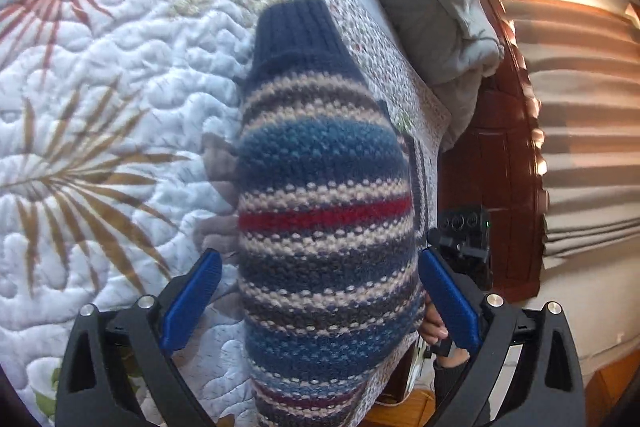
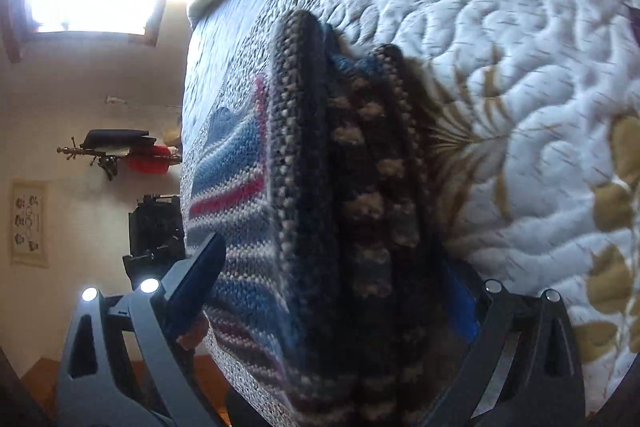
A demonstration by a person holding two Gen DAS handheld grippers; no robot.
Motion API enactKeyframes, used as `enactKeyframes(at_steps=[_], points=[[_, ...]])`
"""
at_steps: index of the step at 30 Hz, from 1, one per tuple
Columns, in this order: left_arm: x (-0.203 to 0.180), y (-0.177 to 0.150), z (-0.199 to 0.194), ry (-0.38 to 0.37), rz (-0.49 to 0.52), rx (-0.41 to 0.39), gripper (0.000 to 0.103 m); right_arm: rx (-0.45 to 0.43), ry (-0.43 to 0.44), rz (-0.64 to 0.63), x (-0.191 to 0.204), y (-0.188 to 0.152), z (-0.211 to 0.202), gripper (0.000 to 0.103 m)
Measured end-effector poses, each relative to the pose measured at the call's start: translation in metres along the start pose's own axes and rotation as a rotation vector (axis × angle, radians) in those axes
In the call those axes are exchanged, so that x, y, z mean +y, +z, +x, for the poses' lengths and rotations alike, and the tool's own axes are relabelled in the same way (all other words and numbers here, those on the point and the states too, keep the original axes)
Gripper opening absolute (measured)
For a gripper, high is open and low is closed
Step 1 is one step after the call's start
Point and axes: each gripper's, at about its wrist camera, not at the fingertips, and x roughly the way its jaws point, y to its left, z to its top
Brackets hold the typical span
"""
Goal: Fold small clothes
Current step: 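Grip the bundle with both tools and lift it off the bedspread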
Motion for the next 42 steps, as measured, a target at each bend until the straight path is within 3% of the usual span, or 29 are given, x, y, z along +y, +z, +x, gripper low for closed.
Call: enactKeyframes(at_steps=[10,11,12,15,18,23,29,33,37,42], points=[[-0.007,-0.002,0.021,-0.022,0.038,0.054,0.099,0.010,-0.015,-0.055,0.022,-0.001,0.027,0.096],[-0.008,-0.002,0.022,-0.019,0.037,0.056,0.099,0.011,-0.028,-0.067,0.025,-0.002,0.028,0.090],[-0.009,-0.002,0.022,-0.016,0.037,0.055,0.099,0.015,-0.055,-0.086,0.028,-0.005,0.027,0.074],[-0.014,-0.002,0.026,0.013,0.049,0.053,0.096,0.023,-0.067,-0.101,0.031,-0.011,0.033,0.053],[-0.026,0.001,0.034,0.067,0.068,0.053,0.085,0.010,-0.066,-0.118,0.031,-0.013,0.032,0.045],[-0.038,0.003,0.042,0.155,0.080,0.054,0.077,-0.020,-0.088,-0.116,0.028,-0.017,0.036,0.044],[-0.044,0.000,0.046,0.191,0.085,0.017,0.074,-0.071,-0.091,-0.098,0.020,-0.028,0.042,0.043],[-0.068,-0.004,0.040,0.251,0.125,0.005,0.067,-0.104,-0.174,-0.114,0.044,-0.037,0.038,0.040],[-0.088,-0.004,0.025,0.294,0.152,-0.003,0.065,-0.127,-0.187,-0.124,0.068,-0.051,0.031,0.038],[-0.111,-0.019,-0.025,0.285,0.177,-0.040,0.064,-0.135,-0.153,-0.167,0.121,-0.080,0.035,0.038]])
